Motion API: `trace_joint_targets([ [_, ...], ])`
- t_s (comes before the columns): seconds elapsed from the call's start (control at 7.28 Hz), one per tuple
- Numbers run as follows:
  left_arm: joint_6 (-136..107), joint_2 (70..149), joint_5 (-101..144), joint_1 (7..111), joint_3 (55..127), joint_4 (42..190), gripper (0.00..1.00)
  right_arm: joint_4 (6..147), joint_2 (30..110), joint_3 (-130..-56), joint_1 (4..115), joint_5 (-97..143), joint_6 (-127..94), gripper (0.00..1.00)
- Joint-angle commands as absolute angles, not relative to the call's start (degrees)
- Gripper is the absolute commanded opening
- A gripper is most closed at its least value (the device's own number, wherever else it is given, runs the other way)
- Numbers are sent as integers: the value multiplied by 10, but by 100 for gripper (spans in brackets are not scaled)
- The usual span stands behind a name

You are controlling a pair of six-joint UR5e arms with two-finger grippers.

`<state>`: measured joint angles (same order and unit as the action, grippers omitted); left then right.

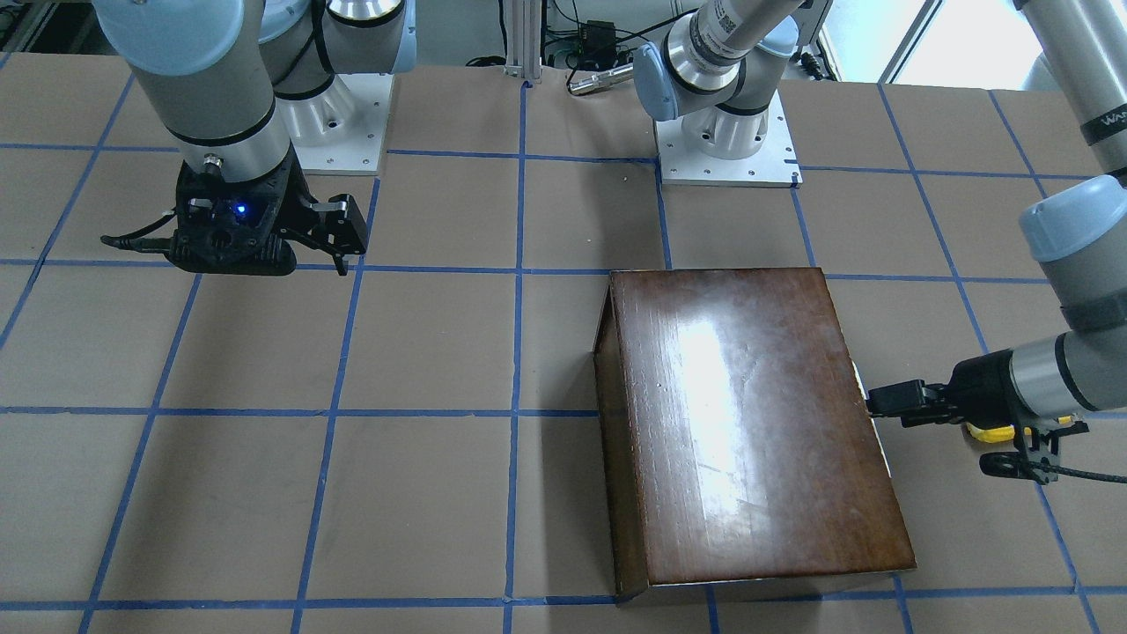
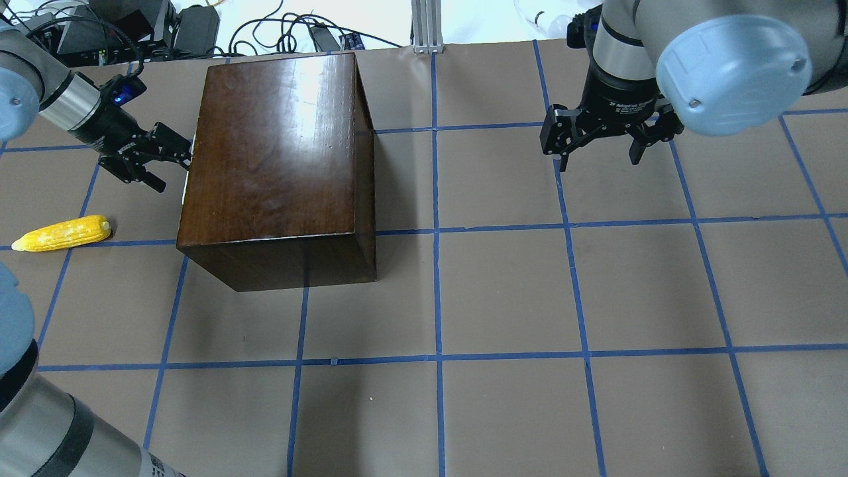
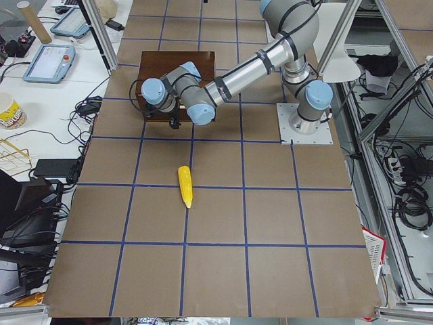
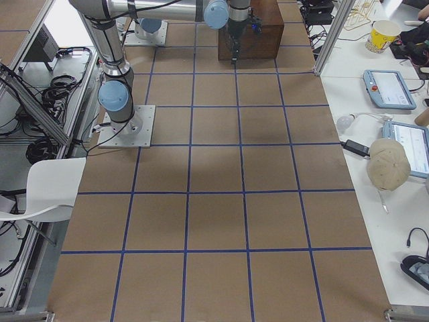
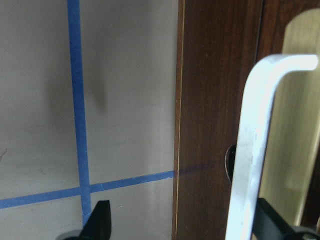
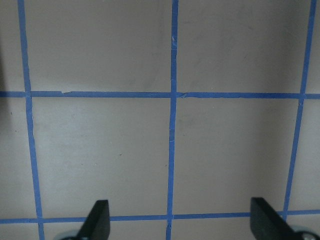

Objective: Open drawer and put corn inside
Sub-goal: 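Position the left gripper at the white drawer handle and grasp it, then pull the drawer open outward with the left gripper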

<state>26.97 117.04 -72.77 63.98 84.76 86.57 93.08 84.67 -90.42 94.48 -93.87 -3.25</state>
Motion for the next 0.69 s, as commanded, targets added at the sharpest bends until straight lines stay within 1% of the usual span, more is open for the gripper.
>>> trace_joint_targets([
  [0.0, 272, 1172, -729, 640, 852, 855, 100, 931, 846, -904, 945, -939, -33, 100],
  [0.55, 273, 1172, -732, 640, 858, 840, 100, 931, 847, -904, 945, -939, -33, 100],
])
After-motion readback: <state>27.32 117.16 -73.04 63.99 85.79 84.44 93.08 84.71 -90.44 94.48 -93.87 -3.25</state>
